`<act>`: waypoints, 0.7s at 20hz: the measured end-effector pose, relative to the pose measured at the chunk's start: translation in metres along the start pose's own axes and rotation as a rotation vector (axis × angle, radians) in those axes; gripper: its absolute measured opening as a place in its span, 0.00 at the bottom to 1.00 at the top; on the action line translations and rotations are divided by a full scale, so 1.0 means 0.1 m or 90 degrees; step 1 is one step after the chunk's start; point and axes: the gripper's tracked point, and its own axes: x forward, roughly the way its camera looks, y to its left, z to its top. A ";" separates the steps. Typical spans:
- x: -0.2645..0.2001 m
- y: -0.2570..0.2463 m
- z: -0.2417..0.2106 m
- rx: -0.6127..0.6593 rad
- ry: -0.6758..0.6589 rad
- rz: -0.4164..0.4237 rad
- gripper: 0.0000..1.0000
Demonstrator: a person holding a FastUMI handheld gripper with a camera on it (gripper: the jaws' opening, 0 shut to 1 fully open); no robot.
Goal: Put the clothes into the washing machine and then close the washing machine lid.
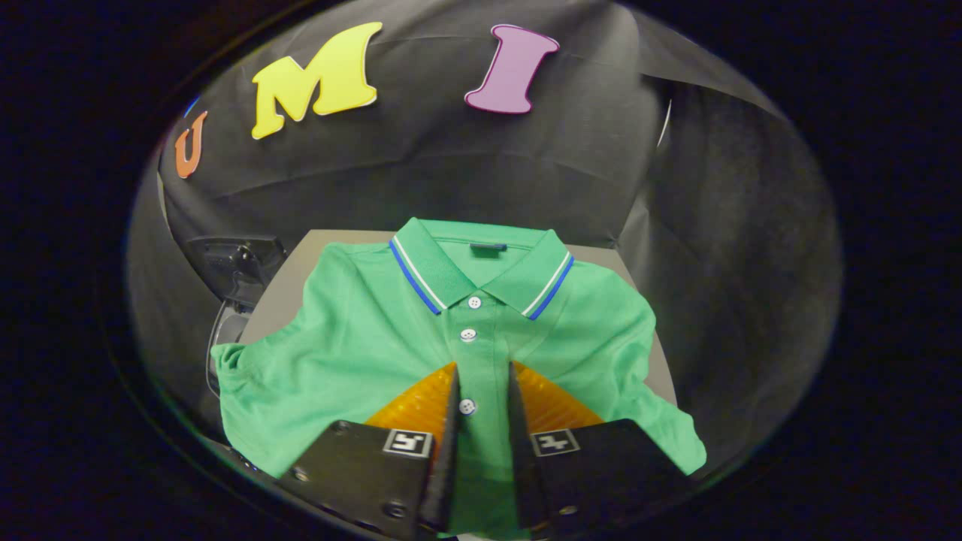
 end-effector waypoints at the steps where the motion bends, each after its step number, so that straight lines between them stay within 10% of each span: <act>1: 0.01 0.00 -0.02 -0.001 -0.013 0.002 0.20; 14: -1.04 0.32 0.24 0.094 -0.172 0.088 0.05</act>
